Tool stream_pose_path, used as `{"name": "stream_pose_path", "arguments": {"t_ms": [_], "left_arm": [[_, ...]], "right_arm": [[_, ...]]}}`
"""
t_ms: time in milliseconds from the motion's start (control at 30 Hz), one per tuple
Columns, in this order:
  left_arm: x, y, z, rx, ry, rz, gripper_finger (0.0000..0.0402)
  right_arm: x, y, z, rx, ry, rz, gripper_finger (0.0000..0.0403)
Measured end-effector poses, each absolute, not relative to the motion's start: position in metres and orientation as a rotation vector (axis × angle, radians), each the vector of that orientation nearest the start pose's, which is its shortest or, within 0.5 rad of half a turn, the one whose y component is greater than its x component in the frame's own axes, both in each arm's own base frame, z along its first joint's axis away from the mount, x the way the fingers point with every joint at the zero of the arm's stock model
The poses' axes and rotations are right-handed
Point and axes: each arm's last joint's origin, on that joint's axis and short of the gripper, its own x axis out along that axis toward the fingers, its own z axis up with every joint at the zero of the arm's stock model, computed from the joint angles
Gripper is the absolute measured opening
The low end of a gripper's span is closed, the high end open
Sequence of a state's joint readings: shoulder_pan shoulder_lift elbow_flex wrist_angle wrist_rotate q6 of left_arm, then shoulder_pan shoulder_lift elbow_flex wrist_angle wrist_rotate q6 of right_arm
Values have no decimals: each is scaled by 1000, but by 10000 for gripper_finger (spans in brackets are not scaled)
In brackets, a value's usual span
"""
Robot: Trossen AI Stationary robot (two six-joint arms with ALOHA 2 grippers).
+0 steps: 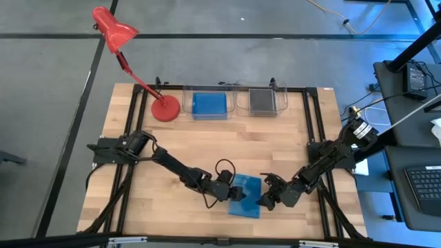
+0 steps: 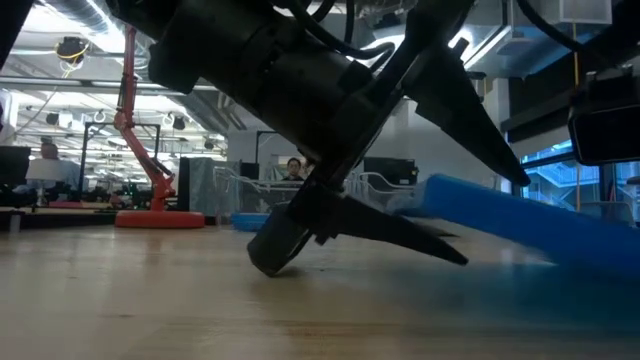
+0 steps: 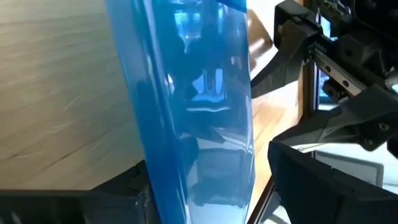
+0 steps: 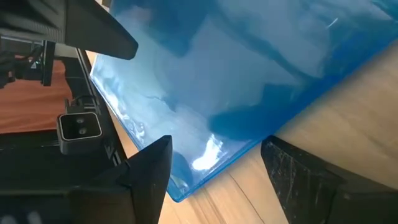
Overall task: Pick & place jewel cases by type
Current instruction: Put the blue cd case into the left transparent bin
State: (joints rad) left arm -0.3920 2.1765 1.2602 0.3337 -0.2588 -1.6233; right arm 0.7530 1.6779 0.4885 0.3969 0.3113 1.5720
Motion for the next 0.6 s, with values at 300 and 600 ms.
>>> {"name": "stream_pose_path", "arguments": {"t_ms": [300,600], "left_arm": [[416,-164,110,-1372,522,328,148],[417,-163,110,-1358,518,325,58]], "right_arm": [[198,172,93,1078,818,-197,255],[198,172,94,1076,811,-193,255]]}}
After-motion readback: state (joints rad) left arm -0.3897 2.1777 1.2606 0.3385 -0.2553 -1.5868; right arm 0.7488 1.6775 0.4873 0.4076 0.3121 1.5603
